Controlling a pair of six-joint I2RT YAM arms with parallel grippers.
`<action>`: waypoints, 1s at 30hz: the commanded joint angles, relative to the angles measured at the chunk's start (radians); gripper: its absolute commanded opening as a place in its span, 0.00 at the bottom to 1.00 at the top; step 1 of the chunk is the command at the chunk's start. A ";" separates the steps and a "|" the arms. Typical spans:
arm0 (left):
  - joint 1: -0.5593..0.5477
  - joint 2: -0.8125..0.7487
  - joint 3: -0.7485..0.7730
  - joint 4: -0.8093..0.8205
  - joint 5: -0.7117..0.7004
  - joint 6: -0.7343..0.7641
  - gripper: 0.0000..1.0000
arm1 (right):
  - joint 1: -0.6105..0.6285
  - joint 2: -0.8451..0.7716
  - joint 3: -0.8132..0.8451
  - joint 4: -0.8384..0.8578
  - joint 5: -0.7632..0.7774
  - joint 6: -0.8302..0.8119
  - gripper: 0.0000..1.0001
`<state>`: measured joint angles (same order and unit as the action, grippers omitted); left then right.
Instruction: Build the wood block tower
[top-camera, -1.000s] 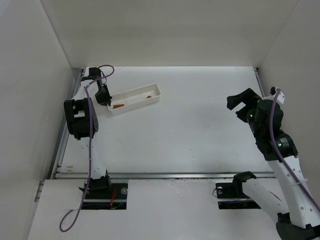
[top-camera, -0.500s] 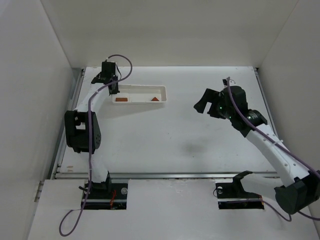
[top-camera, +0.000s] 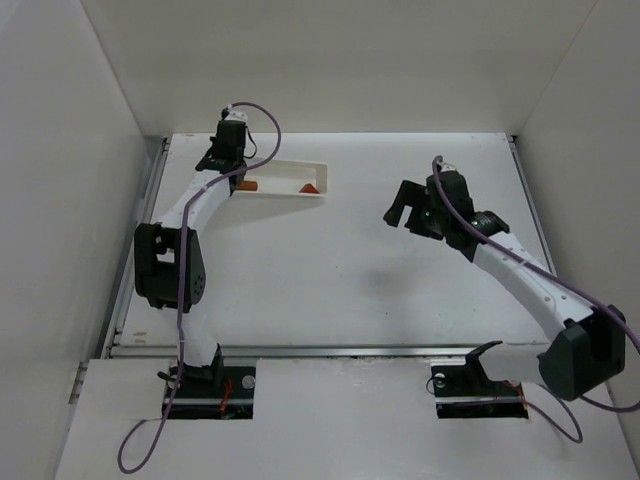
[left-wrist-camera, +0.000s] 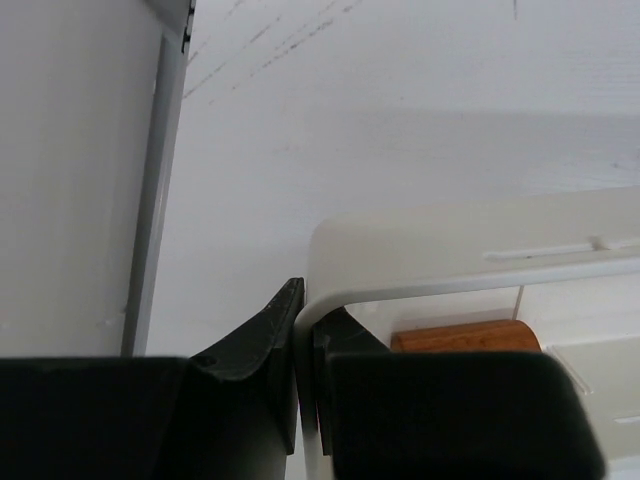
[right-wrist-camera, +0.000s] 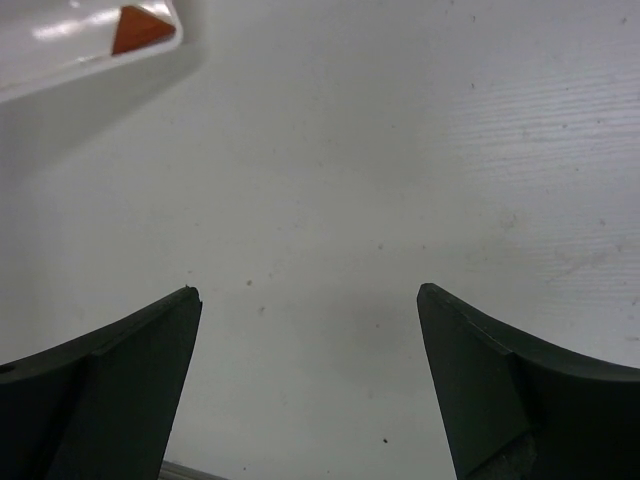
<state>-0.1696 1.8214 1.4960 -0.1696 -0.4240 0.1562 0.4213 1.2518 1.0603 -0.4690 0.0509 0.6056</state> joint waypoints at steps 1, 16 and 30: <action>-0.044 -0.092 -0.025 0.116 -0.093 0.075 0.00 | 0.037 0.063 0.016 -0.035 0.056 0.011 0.95; -0.096 -0.152 -0.079 0.321 -0.219 0.218 0.00 | 0.159 0.198 0.070 -0.063 0.090 0.011 0.95; -0.199 -0.200 -0.264 0.731 -0.345 0.568 0.00 | 0.226 0.321 0.145 -0.002 0.063 0.011 0.95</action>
<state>-0.3691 1.6894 1.2404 0.4057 -0.7231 0.6373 0.6296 1.5826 1.1511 -0.5251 0.1223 0.6102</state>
